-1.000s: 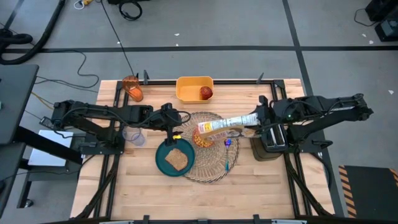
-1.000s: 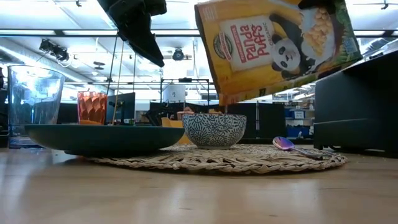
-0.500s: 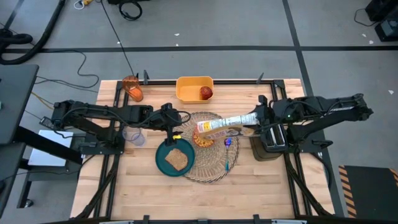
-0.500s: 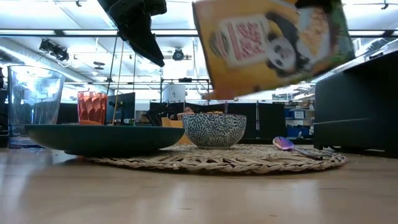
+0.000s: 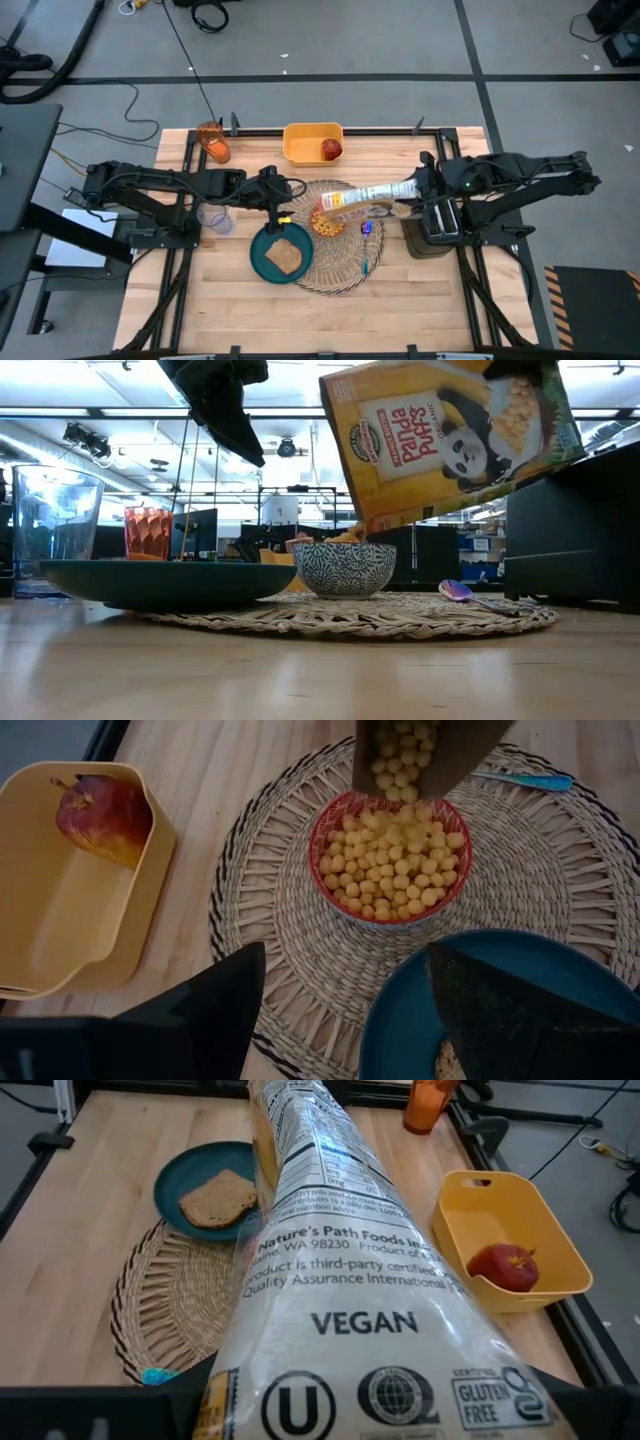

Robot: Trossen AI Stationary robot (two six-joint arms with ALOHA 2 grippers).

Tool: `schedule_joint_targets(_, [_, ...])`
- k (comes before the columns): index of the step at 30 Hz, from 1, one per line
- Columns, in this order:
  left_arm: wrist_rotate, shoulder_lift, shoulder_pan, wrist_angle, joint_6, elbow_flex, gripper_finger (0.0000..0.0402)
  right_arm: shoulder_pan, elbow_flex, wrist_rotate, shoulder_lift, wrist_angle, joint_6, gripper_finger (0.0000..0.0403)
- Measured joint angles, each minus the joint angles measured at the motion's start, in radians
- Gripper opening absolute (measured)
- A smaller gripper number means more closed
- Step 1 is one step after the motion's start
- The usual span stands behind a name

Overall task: Arrange a breakfast setting
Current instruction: Pour the cereal from the yellow cereal box into the red bowl

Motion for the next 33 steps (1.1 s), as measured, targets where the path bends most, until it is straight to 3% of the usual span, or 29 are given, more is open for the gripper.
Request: schedule_joint_targets(33, [0.000, -0.001, 0.000, 0.029, 0.011, 0.000, 0.0283, 0.000, 0.019, 0.001, -0.020, -0.053, 0.026, 0.0193])
